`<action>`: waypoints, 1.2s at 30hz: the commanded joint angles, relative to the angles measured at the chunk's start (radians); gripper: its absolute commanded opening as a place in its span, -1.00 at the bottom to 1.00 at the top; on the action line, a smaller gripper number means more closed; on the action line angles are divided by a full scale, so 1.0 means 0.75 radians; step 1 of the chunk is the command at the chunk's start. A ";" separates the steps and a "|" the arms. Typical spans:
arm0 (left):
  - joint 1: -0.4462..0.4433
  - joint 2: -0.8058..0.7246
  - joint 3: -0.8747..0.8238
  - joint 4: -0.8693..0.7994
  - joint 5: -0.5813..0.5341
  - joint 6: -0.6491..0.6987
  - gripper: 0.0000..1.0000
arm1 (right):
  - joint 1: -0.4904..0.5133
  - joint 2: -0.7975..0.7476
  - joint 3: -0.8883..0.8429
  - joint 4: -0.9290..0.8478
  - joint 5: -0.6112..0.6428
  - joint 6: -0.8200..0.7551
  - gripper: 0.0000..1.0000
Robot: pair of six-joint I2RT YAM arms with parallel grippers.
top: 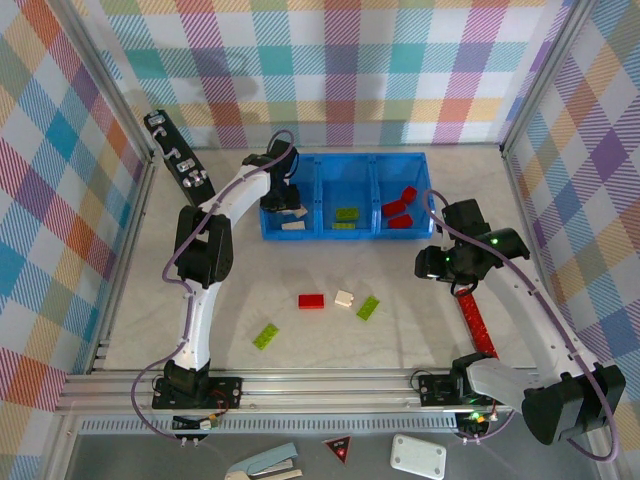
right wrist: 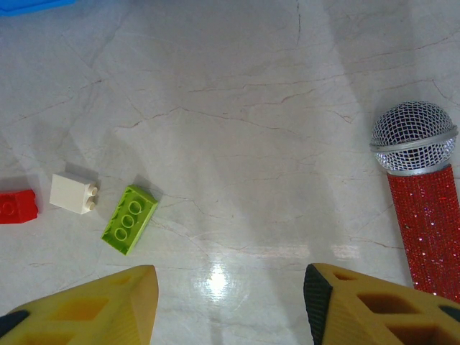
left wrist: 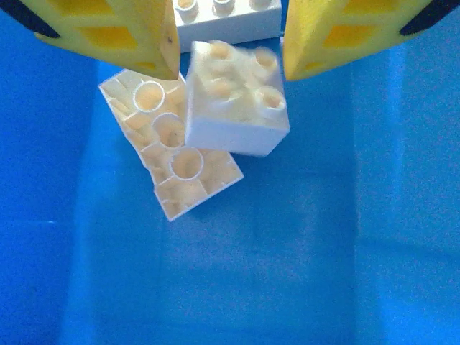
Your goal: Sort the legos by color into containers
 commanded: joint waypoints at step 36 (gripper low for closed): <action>0.116 -0.654 -0.291 -0.063 0.208 0.082 -0.10 | 0.019 0.076 0.075 0.012 -0.123 0.088 0.14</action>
